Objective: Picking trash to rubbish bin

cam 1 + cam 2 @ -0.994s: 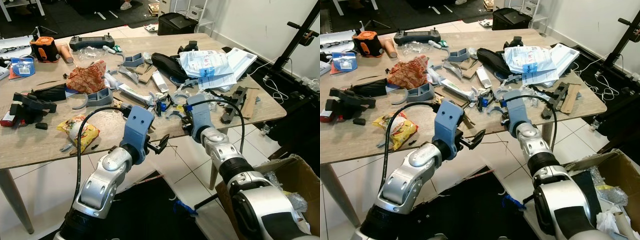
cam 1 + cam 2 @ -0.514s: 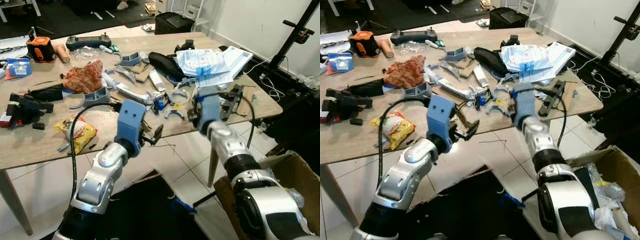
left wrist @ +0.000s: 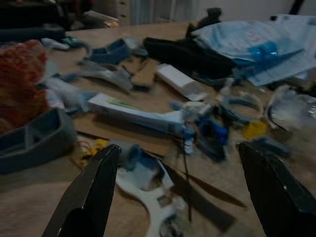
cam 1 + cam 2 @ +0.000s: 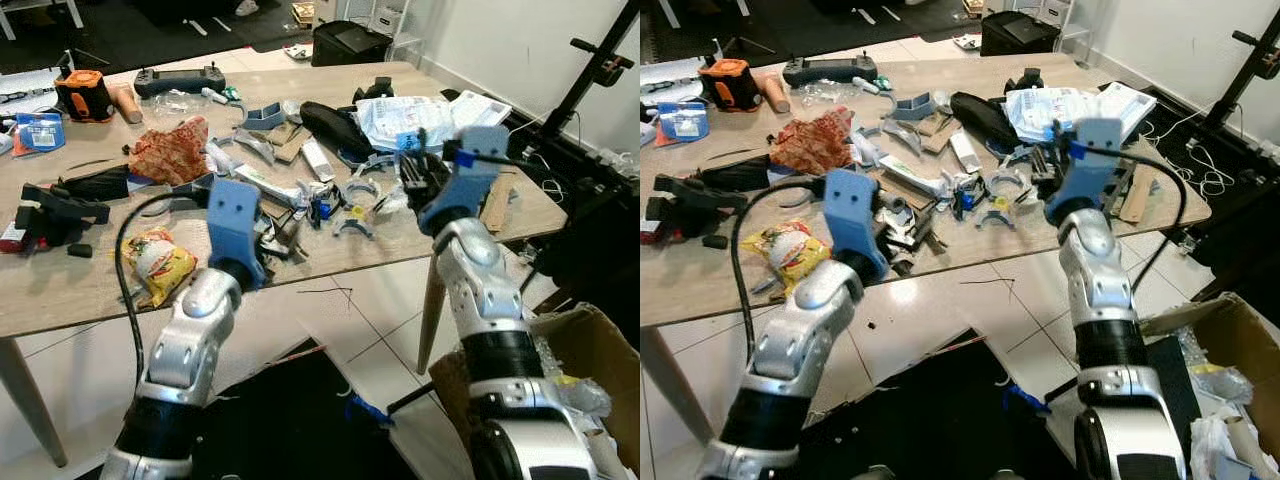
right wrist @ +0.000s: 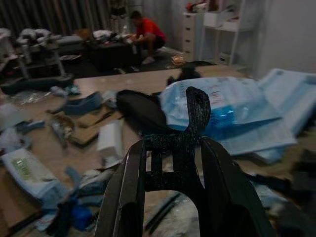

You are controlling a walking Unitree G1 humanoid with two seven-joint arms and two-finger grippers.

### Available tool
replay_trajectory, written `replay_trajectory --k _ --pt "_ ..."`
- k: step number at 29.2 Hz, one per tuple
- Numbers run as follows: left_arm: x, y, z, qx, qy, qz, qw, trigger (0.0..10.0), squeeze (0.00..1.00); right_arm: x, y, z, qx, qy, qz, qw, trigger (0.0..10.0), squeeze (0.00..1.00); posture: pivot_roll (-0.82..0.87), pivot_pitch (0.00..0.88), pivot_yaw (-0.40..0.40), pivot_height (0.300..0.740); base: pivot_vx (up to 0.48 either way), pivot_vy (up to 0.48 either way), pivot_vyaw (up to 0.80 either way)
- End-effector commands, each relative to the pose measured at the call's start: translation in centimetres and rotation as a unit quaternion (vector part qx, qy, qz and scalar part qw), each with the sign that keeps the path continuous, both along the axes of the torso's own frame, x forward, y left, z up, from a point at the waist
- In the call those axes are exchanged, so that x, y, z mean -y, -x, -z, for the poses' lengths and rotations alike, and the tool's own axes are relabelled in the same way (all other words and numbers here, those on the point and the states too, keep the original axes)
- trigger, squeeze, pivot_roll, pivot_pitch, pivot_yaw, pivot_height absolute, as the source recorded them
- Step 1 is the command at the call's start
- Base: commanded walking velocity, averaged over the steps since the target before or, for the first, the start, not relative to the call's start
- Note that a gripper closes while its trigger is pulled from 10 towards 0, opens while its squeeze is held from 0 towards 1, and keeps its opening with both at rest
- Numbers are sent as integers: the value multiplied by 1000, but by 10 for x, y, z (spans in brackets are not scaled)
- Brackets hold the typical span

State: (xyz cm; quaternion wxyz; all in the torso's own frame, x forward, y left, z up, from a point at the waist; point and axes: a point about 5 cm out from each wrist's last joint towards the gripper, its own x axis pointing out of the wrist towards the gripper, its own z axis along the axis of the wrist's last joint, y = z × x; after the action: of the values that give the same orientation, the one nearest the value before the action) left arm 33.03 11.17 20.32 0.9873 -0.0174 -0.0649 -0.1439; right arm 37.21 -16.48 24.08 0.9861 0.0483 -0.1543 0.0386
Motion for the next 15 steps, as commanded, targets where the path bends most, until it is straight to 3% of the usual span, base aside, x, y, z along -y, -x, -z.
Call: replay_trajectory --k 1,6,10,15 --pt "1 -1 1 0 1 -4 1000 10000 0 2 3 -2 6 -7 9 1000 10000 0 -4 135 -11 740 0 0 0" --pt "-1 -3 -2 8 9 -18 1000 10000 0 4 10 0 -2 -11 35 999 10000 0 -5 136 -11 740 0 0 0" --pt "-1 -1 -3 11 23 -19 999 10000 0 4 11 -4 29 16 59 998 10000 0 -8 139 -16 740 0 0 0" --pt "8 5 -2 13 27 27 999 10000 0 -4 19 3 39 31 8 999 10000 0 -10 138 -22 740 0 0 0"
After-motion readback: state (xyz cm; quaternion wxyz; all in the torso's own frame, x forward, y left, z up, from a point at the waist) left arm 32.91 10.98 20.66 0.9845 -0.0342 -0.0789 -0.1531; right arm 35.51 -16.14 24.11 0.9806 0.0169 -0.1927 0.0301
